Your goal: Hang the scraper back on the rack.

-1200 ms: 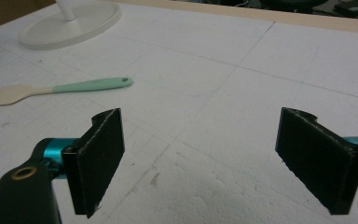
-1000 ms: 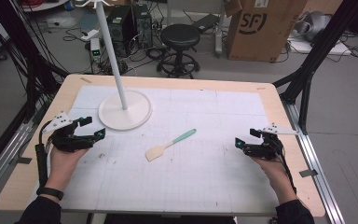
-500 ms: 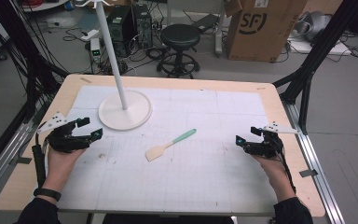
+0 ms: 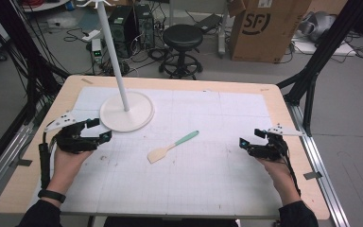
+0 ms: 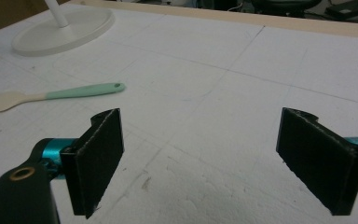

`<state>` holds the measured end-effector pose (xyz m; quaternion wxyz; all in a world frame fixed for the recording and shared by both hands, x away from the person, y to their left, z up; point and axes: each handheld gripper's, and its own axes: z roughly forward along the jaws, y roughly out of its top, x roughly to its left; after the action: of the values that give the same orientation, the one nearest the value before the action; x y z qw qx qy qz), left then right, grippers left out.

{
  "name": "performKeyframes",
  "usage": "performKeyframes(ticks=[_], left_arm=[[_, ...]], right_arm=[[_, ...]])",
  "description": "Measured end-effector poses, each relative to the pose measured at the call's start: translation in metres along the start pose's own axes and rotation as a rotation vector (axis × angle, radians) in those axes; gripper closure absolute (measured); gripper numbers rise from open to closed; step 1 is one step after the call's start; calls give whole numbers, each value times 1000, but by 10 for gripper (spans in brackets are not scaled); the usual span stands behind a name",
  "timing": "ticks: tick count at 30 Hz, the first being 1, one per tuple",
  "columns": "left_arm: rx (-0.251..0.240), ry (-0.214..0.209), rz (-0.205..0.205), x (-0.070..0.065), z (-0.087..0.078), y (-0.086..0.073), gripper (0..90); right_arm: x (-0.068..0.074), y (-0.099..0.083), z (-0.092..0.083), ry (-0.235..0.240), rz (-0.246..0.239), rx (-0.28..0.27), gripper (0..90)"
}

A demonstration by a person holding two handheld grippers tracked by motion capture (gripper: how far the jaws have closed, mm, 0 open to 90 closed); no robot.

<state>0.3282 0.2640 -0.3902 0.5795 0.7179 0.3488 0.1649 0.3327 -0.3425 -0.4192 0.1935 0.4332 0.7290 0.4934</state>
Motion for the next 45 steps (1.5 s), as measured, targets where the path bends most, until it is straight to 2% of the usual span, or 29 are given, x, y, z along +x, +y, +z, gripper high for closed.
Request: performKeyframes(ticks=[7,13,20,25,28,36,37,39,42,45], left_arm=[[27,-70,19,-18,30,11,180],[55,-120,54,-38,60,18,180],[105,-160,78,-55,94,16,184],[149,-185,92,-67,119,9,199],[163,-190,84,-72,131,4,202],[233,-184,122,-87,158,-9,245],[248,-173,127,-89,163,-11,274],[253,-176,121,-90,165,-13,308],[287,-171,118,-92,173,-18,357],[304,-168,127,-94,177,-21,398]], right_arm=[[0,0,0,3,2,1,139],[0,0,3,6,-5,3,141],[-1,-1,5,10,-4,9,142],[-1,-1,6,13,-4,15,143],[-1,-1,6,15,-7,16,143],[-1,-2,6,19,-4,18,143],[-1,-2,6,20,-4,19,143],[-1,-2,6,21,-5,19,144],[-1,-2,6,22,-5,18,143],[-2,-2,6,21,-5,15,144]])
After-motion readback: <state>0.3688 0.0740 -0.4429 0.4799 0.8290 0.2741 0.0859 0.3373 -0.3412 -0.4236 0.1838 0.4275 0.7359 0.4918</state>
